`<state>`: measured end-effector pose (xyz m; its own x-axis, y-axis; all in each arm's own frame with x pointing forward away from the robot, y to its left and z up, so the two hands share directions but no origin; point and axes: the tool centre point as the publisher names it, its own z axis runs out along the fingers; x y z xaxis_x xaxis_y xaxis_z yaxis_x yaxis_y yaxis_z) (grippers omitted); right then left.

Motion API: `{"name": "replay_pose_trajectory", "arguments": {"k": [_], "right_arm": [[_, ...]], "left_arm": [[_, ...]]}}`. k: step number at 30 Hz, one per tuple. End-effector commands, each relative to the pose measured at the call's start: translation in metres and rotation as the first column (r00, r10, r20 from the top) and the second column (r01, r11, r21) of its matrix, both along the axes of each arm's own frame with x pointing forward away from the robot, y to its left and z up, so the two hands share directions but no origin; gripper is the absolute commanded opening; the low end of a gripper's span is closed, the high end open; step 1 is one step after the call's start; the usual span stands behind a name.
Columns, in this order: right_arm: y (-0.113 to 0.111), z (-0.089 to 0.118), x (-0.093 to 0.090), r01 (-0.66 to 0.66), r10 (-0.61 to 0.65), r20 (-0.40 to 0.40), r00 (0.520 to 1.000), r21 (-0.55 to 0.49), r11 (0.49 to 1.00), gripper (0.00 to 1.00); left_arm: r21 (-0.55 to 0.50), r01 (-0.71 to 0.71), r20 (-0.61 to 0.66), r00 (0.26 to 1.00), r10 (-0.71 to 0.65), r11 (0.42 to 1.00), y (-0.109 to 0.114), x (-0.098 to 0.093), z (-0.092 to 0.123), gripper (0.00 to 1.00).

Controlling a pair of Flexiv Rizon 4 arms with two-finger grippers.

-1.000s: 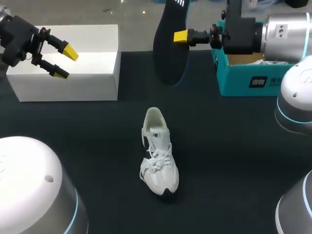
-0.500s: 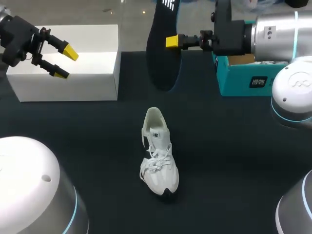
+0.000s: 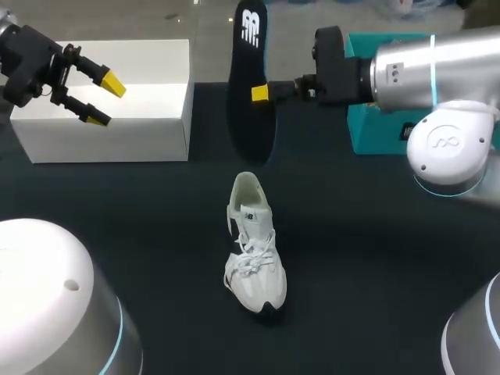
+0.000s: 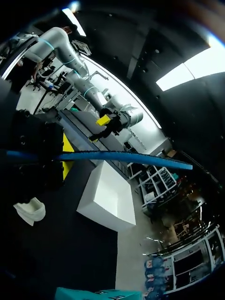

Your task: Take the shoe out of the shoebox, open the shoe tongue, remove and reinsert the insole, then place the shoe into the shoebox

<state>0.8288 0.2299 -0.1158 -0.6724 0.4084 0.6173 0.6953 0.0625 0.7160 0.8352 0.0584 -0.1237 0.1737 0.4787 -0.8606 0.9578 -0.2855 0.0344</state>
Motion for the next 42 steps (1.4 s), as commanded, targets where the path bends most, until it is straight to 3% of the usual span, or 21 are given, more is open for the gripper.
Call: {"name": "replay_pose_trajectory", "arguments": {"k": [1, 11, 12, 27, 33, 42], "right_arm": [[0.013, -0.03, 0.007, 0.001, -0.001, -0.012, 1.0, 0.026, 1.0, 0.0], [0.016, -0.054, 0.005, 0.021, -0.021, -0.002, 1.0, -0.012, 1.0, 0.0], [0.014, -0.055, 0.005, 0.035, -0.035, -0.029, 0.999, -0.009, 0.999, 0.0], [0.014, -0.055, 0.005, 0.035, -0.035, -0.029, 0.999, -0.009, 0.999, 0.0], [0.027, -0.064, 0.024, 0.031, -0.035, 0.126, 0.991, 0.032, 0.999, 0.0], [0.029, -0.089, 0.042, -0.013, 0.016, 0.162, 0.987, -0.024, 1.0, 0.0]], "left_arm": [[0.003, 0.002, 0.0, 1.0, -0.002, 1.0, 0.001, 0.0, 0.0, 1.0], [0.003, 0.002, 0.0, 1.0, -0.002, 1.0, 0.001, 0.0, 0.0, 1.0], [0.003, 0.002, 0.0, 1.0, -0.002, 1.0, 0.001, 0.0, 0.0, 1.0], [0.003, 0.002, 0.0, 1.0, -0.002, 1.0, 0.001, 0.0, 0.0, 1.0], [0.003, 0.002, 0.0, 1.0, -0.002, 1.0, 0.001, 0.0, 0.0, 1.0], [0.003, 0.002, 0.0, 1.0, -0.002, 1.0, 0.001, 0.0, 0.0, 1.0]]}}
